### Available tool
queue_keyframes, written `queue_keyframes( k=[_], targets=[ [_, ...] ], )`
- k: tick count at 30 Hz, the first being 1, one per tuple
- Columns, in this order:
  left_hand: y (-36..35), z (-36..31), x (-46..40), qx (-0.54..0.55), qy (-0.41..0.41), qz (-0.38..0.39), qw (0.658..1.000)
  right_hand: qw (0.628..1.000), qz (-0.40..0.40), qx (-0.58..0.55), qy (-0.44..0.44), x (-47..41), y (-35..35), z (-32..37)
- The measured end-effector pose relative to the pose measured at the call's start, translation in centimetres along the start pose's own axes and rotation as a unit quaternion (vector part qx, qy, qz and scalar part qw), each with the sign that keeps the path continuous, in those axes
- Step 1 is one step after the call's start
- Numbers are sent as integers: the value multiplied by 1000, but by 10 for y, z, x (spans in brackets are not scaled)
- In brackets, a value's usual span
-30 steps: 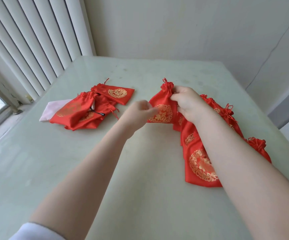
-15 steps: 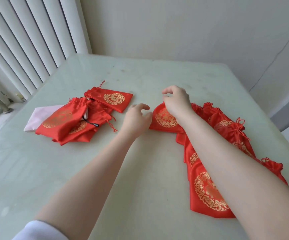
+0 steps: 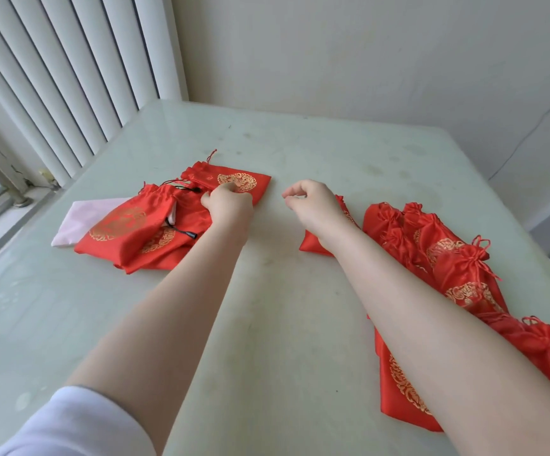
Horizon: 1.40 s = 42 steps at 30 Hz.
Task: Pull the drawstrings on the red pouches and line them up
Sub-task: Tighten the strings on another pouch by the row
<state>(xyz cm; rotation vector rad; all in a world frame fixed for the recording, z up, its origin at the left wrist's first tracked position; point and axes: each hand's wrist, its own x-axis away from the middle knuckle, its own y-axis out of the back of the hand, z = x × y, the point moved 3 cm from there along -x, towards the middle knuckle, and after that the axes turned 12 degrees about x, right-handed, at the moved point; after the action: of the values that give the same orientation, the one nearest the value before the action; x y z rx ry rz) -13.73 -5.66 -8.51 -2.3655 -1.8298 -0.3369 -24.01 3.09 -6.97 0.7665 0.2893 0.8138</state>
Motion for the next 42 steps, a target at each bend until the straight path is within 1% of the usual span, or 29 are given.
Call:
queue_keyframes(
  k=[3,5,7,10,11,14,15,18,21,23,25,26,28,30,33,35,39,41,42],
  targets=[
    [-4,-1,-4,51,9,10,999,1000,-11,3,3,-1,1,-5],
    [-5,-4,0,76,-22,17,997,1000,-23,-4,-1,0,1,-8],
    [-3,-6,11,111,-57,43,991,998,-54,-12,-11,2,3,-9],
    [0,-5,31,155,-67,103,980,993,-96,-56,-50,11,10,-4],
    [1,-4,39,166,-69,127,975,990,-90,-88,-60,14,11,-3],
    [7,-2,58,191,-95,182,960,975,-39,-205,-72,30,16,2],
    [9,-2,63,193,-100,193,957,971,-28,-226,-74,37,19,3],
    [17,1,79,172,-110,211,956,968,-10,-243,-59,57,25,-3],
    [25,2,97,121,-123,245,954,963,7,-266,-42,75,29,-13],
    [30,3,109,76,-140,268,950,962,-1,-269,-44,85,30,-20],
    [34,4,121,51,-149,279,947,964,-19,-262,-40,96,30,-24],
    [34,5,126,55,-148,283,946,963,-25,-265,-33,100,28,-27],
    [36,7,136,94,-128,281,946,962,-21,-273,-14,110,25,-30],
    [37,7,140,131,-109,261,950,966,-13,-258,5,120,23,-29],
    [39,3,149,171,-103,242,949,969,-61,-233,48,135,28,-19],
    [40,-1,152,194,-113,241,944,963,-100,-246,48,141,33,-13],
    [38,-17,154,185,-152,262,935,953,-154,-258,36,138,47,3],
    [40,-30,157,229,-175,273,918,949,-161,-262,62,135,59,14],
    [42,-35,157,251,-188,284,906,948,-173,-253,92,135,65,19]
  ],
)
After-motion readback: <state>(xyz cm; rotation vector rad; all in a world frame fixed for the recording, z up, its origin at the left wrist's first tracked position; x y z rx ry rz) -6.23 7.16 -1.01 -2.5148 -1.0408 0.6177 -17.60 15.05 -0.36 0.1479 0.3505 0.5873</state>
